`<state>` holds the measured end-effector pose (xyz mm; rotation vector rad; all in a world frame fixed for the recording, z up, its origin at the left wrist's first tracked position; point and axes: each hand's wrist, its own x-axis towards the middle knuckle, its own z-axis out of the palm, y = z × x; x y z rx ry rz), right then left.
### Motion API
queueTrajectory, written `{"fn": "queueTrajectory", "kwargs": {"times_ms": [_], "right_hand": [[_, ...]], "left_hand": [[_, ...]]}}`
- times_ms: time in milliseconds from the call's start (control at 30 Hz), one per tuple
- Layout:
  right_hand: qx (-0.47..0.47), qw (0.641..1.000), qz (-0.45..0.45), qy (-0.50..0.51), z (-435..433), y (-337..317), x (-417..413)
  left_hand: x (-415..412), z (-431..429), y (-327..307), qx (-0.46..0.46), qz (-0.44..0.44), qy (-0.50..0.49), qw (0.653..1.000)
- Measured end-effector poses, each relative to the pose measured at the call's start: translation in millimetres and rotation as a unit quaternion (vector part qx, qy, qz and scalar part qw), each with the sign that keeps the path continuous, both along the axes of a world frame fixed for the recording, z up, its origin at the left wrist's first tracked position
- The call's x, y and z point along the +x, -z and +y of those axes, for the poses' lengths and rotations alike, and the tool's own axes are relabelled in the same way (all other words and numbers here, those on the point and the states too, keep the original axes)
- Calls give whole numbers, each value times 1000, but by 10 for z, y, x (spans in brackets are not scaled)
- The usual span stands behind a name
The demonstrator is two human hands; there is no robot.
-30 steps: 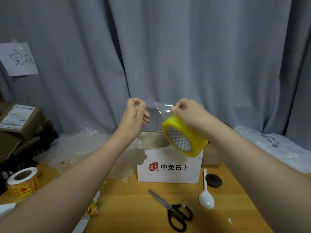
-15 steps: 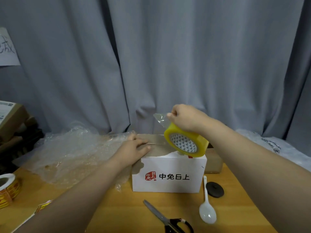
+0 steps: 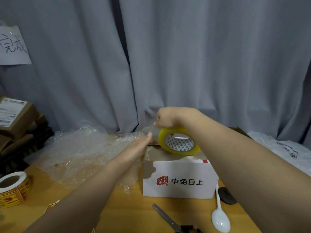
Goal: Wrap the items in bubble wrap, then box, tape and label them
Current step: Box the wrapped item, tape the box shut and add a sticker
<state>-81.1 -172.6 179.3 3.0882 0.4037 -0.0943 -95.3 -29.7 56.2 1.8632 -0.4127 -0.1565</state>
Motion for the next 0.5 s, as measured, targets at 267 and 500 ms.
{"fn": "queueTrajectory", "kwargs": {"times_ms": [267,500], "right_hand": [[-68,997,-11,-14,134,18,-24],[319,942,-102,-16,-406,163,-348]], "left_hand": [[35,-73,-227,-168,81,-124,975],[106,-133,-140,-253,115,-209,937]]}}
